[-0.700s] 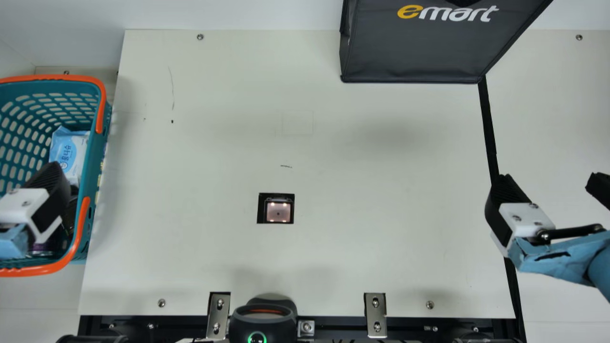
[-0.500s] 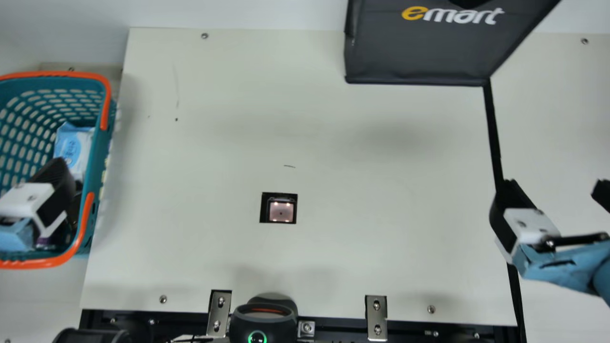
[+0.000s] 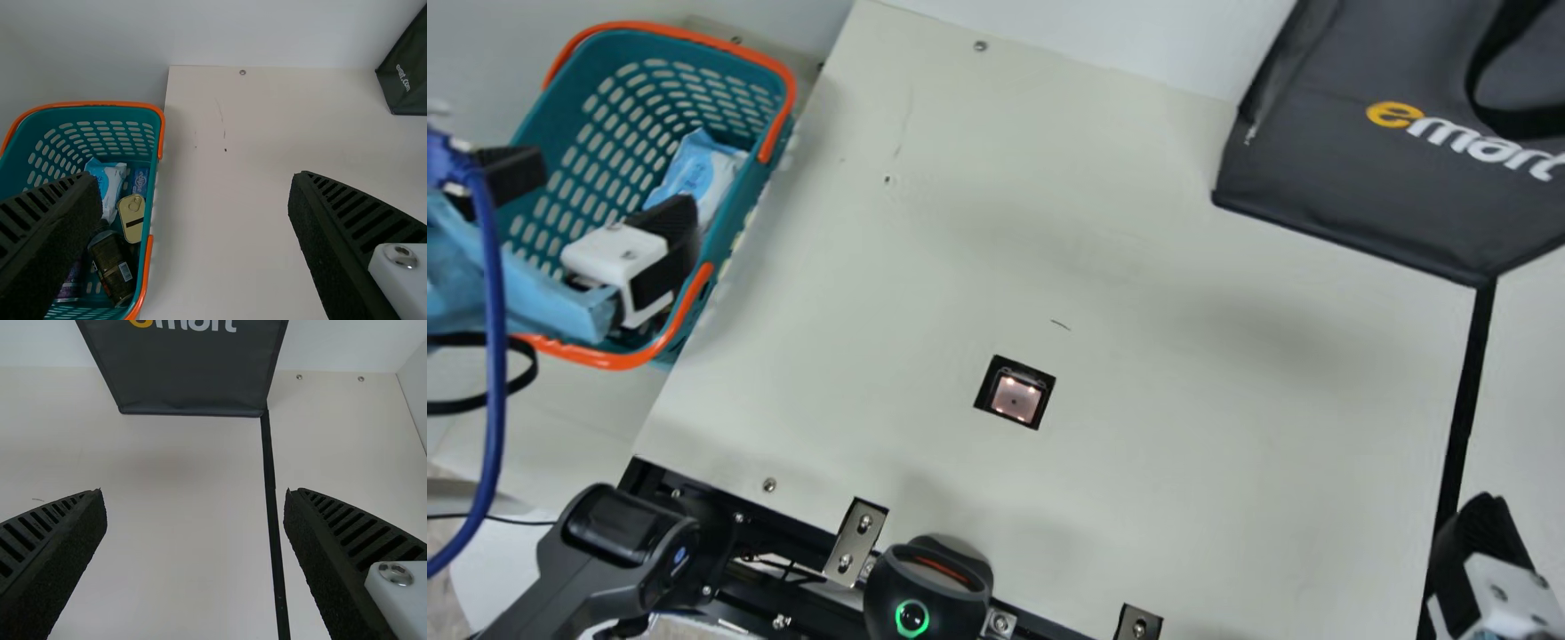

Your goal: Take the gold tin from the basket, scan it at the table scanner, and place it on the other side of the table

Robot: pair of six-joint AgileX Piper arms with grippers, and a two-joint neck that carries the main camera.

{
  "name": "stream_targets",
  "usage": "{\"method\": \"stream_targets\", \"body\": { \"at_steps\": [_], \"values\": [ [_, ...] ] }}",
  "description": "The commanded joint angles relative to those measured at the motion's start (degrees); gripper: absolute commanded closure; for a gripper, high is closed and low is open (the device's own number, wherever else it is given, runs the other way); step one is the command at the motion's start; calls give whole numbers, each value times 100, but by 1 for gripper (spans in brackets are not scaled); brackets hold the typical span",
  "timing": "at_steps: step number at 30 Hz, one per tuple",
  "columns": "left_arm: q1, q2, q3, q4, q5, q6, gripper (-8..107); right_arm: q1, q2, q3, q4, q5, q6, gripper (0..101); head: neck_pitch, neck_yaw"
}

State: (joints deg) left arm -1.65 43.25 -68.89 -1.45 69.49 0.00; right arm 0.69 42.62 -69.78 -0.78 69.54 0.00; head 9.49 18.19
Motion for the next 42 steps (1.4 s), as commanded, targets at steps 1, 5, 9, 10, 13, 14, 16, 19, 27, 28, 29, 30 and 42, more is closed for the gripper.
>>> {"method": "stream_targets", "body": {
  "at_steps": [1, 5, 9, 10, 13, 14, 16, 19, 27, 28, 29, 30, 42],
  "values": [
    [0, 0, 0, 0, 0, 0, 9, 0, 0, 0, 0, 0, 0, 6, -157, 23],
    [0, 0, 0, 0, 0, 0, 9, 0, 0, 0, 0, 0, 0, 6, -157, 23],
    [0, 0, 0, 0, 0, 0, 9, 0, 0, 0, 0, 0, 0, 6, -157, 23],
    [0, 0, 0, 0, 0, 0, 9, 0, 0, 0, 0, 0, 0, 6, -157, 23],
    [0, 0, 0, 0, 0, 0, 9, 0, 0, 0, 0, 0, 0, 6, -157, 23],
    [0, 0, 0, 0, 0, 0, 9, 0, 0, 0, 0, 0, 0, 6, -157, 23],
    [0, 0, 0, 0, 0, 0, 9, 0, 0, 0, 0, 0, 0, 6, -157, 23],
    [0, 0, 0, 0, 0, 0, 9, 0, 0, 0, 0, 0, 0, 6, -157, 23],
    [0, 0, 0, 0, 0, 0, 9, 0, 0, 0, 0, 0, 0, 6, -157, 23],
    [0, 0, 0, 0, 0, 0, 9, 0, 0, 0, 0, 0, 0, 6, -157, 23],
    [0, 0, 0, 0, 0, 0, 9, 0, 0, 0, 0, 0, 0, 6, -157, 23],
    [0, 0, 0, 0, 0, 0, 9, 0, 0, 0, 0, -5, 0, 6, -157, 23],
    [0, 0, 0, 0, 0, 0, 9, 0, 0, 0, 0, -5, 0, 6, -157, 23]
  ]
}}
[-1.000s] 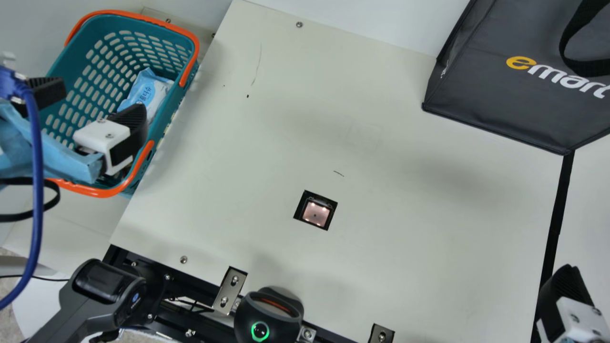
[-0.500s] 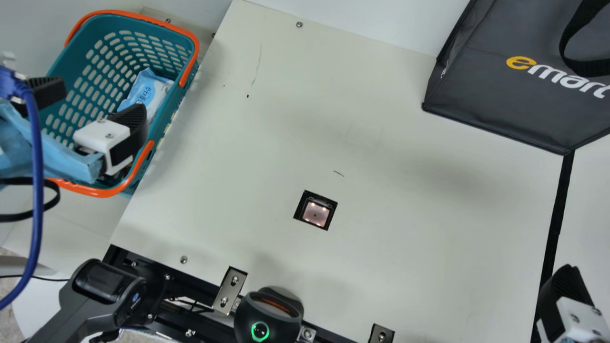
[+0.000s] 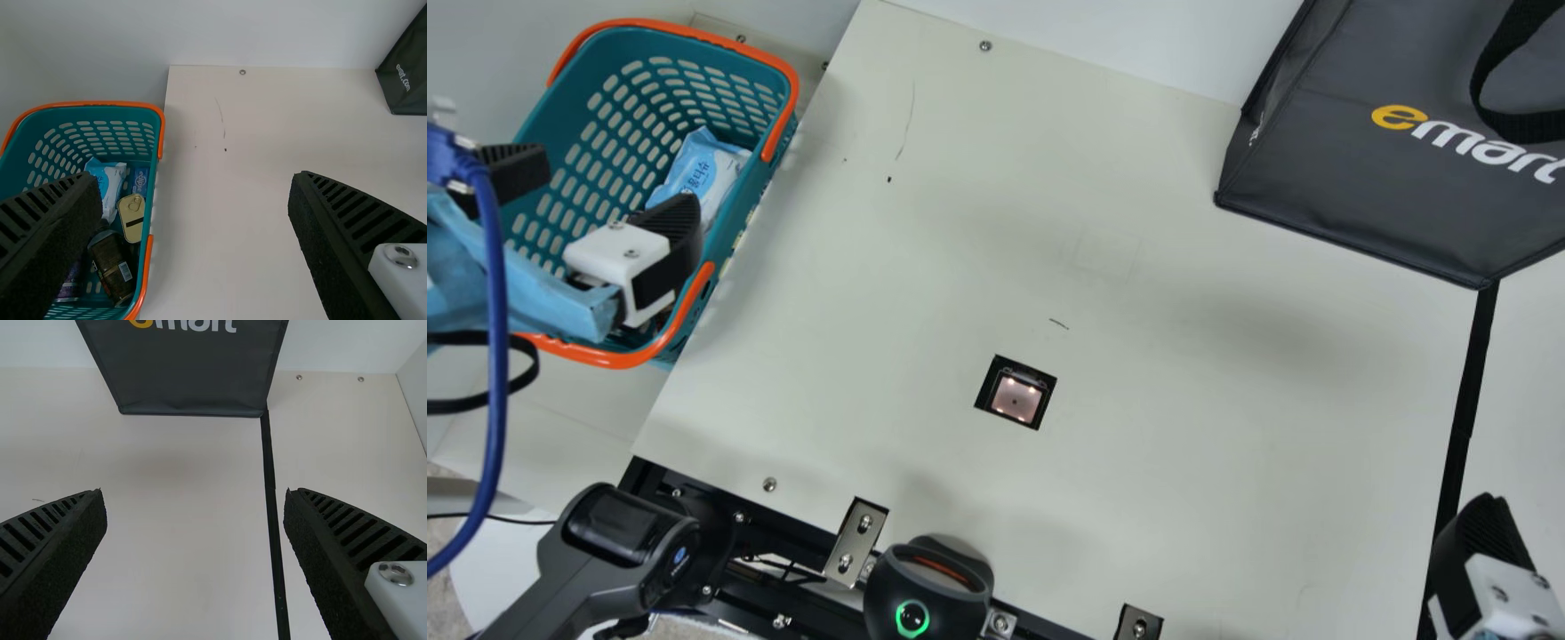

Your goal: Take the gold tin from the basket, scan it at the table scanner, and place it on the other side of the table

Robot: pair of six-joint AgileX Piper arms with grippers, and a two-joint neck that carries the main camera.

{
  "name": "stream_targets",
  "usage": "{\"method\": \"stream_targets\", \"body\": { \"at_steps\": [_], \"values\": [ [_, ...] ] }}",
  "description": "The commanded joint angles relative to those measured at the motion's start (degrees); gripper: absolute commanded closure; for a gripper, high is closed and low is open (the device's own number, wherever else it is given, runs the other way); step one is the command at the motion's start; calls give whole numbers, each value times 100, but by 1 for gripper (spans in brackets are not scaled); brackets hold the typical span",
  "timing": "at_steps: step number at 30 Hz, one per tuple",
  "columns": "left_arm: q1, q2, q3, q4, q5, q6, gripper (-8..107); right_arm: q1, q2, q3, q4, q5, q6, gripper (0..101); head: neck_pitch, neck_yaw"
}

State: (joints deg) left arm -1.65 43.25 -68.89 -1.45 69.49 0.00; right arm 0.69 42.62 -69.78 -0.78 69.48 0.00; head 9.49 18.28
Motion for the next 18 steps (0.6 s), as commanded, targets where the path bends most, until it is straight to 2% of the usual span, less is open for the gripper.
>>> {"method": "stream_targets", "body": {
  "at_steps": [1, 18],
  "values": [
    [0, 0, 0, 0, 0, 0, 9, 0, 0, 0, 0, 0, 0, 6, -157, 14],
    [0, 0, 0, 0, 0, 0, 9, 0, 0, 0, 0, 0, 0, 6, -157, 14]
  ]
}}
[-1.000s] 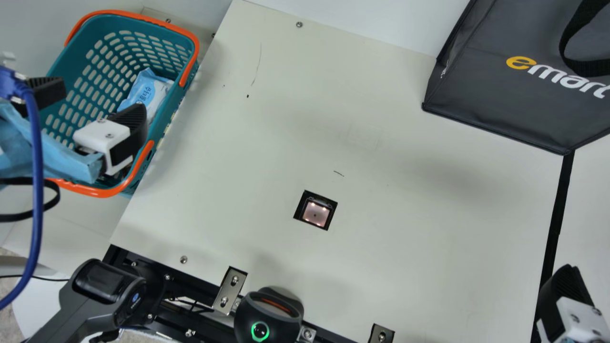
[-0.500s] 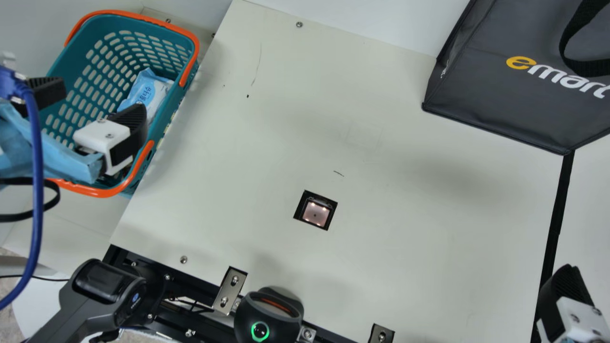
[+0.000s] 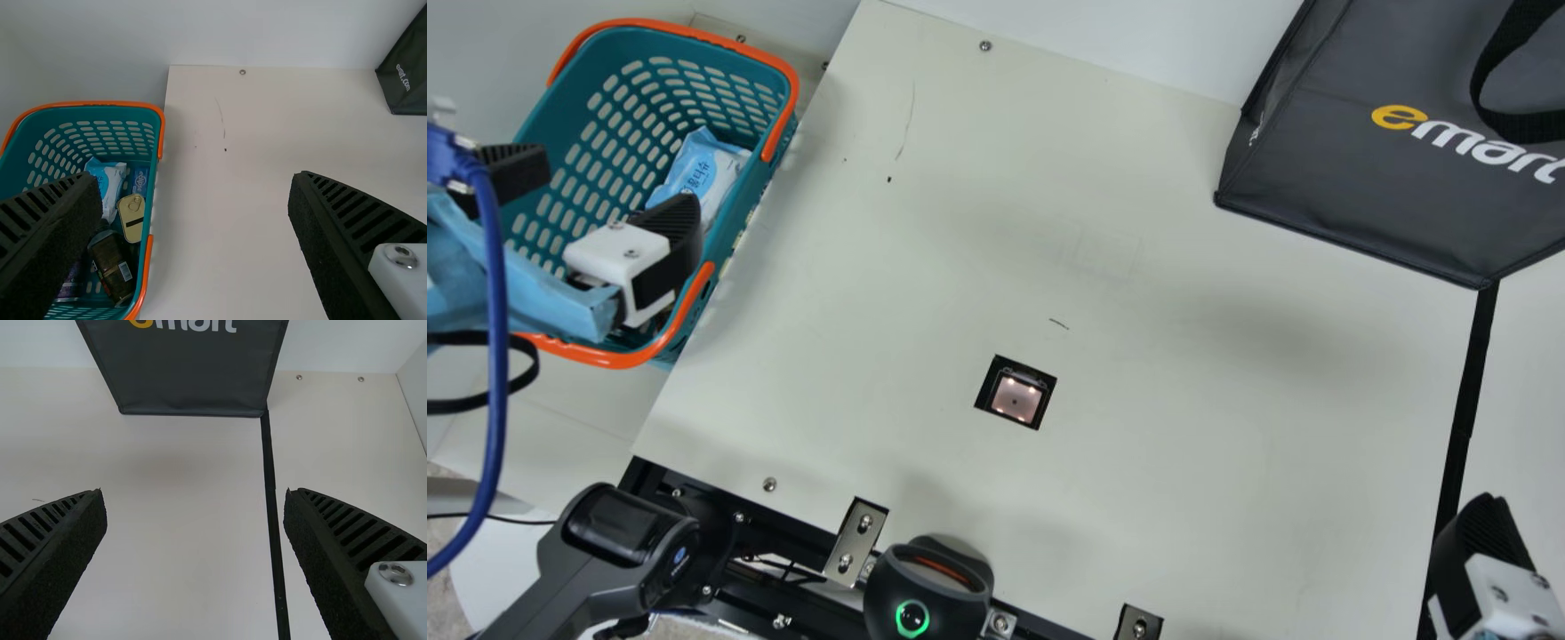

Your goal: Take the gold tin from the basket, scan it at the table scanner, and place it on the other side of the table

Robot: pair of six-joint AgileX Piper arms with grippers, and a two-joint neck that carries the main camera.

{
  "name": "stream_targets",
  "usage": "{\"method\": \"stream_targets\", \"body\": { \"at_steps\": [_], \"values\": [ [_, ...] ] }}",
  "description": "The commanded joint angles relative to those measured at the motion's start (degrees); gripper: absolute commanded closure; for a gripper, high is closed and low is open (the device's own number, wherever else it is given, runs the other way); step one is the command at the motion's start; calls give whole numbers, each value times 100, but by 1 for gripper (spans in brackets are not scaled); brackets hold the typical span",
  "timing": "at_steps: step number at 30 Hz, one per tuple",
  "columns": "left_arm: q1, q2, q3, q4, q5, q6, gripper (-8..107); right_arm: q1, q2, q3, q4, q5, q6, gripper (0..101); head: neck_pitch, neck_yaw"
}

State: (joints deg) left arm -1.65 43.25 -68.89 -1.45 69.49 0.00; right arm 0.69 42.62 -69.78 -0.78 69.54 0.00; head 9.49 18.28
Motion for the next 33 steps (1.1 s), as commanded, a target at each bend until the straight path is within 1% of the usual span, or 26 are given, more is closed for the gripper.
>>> {"method": "stream_targets", "body": {
  "at_steps": [1, 22, 27, 33],
  "values": [
    [0, 0, 0, 0, 0, 0, 9, 0, 0, 0, 0, 0, 0, 6, -157, 14],
    [16, 26, -4, 4, -13, -38, 9, 0, 0, 0, 0, -6, 0, 6, -157, 14],
    [230, 162, -22, 55, -119, -253, 9, 0, 0, 0, 0, -6, 0, 6, -157, 14],
    [771, 401, -39, 119, -367, -543, 9, 0, 0, 0, 0, -6, 0, 6, -157, 14]
  ]
}}
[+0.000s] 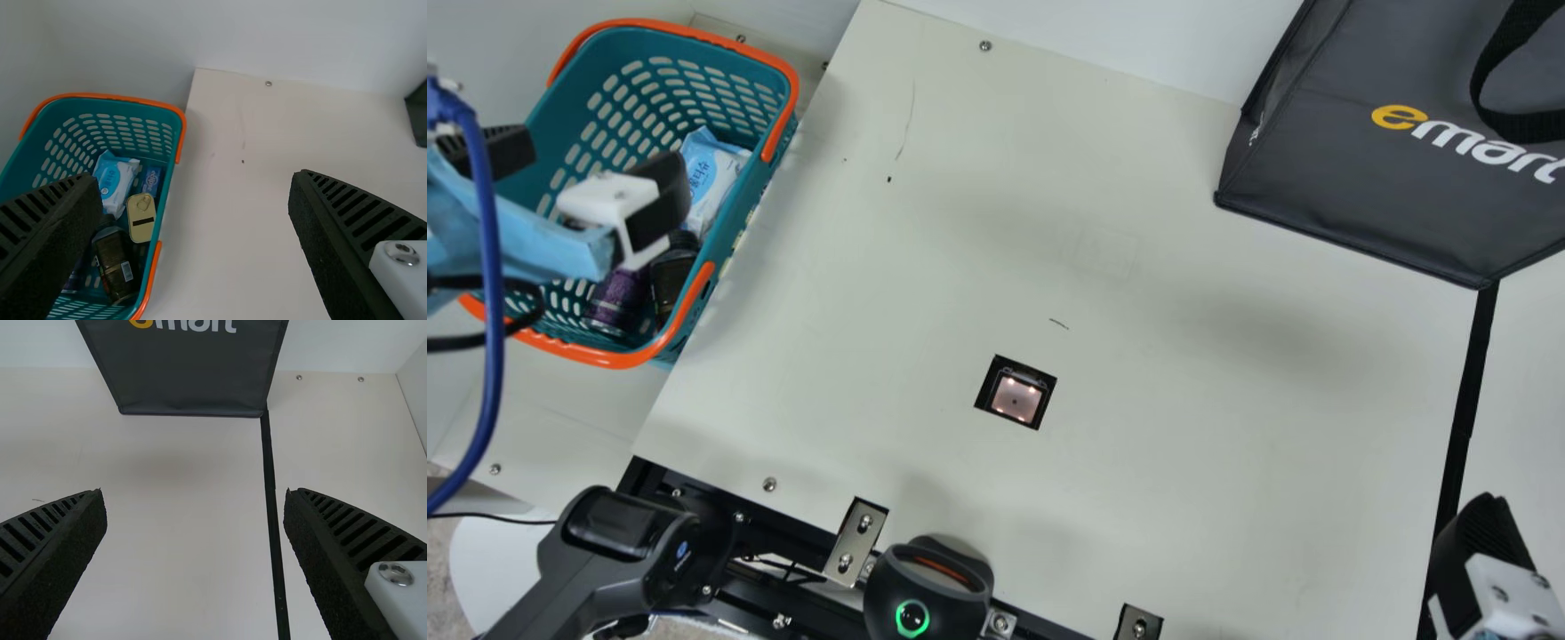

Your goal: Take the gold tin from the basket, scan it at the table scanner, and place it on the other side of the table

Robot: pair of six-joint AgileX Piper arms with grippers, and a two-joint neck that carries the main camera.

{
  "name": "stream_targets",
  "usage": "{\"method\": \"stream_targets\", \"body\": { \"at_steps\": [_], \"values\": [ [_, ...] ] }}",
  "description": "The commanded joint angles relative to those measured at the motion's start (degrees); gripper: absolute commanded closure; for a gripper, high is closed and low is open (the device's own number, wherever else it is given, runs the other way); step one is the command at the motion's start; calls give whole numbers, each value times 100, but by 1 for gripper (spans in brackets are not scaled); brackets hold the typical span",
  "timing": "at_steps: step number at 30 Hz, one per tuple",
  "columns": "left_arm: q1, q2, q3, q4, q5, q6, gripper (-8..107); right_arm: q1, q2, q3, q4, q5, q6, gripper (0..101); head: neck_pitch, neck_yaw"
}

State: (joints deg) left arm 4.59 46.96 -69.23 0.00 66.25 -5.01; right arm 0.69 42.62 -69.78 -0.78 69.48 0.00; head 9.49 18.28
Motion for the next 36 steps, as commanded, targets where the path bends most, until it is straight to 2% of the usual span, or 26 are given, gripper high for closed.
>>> {"method": "stream_targets", "body": {
  "at_steps": [1, 6, 12, 24, 30, 36],
  "values": [
    [256, 76, -6, -19, -93, -77, 9, 0, 0, 0, 0, 0, 0, 6, -157, 14],
    [881, 314, -4, -66, -341, -105, 9, 0, 0, 0, 0, 0, 0, 6, -157, 14],
    [1670, 689, -14, -390, -540, 431, 9, 0, 0, 0, 0, 0, 0, 6, -157, 14],
    [3125, 2048, -339, -1512, -458, 2887, 9, 0, 0, 0, 0, 0, 0, 6, -157, 14],
    [3493, 2698, -460, -1733, -442, 3770, 9, 0, 0, 0, 0, 6, 0, 6, -157, 14],
    [3574, 3283, -496, -1760, -557, 4326, 9, 0, 0, 0, 0, 1, 0, 6, -157, 14]
  ]
}}
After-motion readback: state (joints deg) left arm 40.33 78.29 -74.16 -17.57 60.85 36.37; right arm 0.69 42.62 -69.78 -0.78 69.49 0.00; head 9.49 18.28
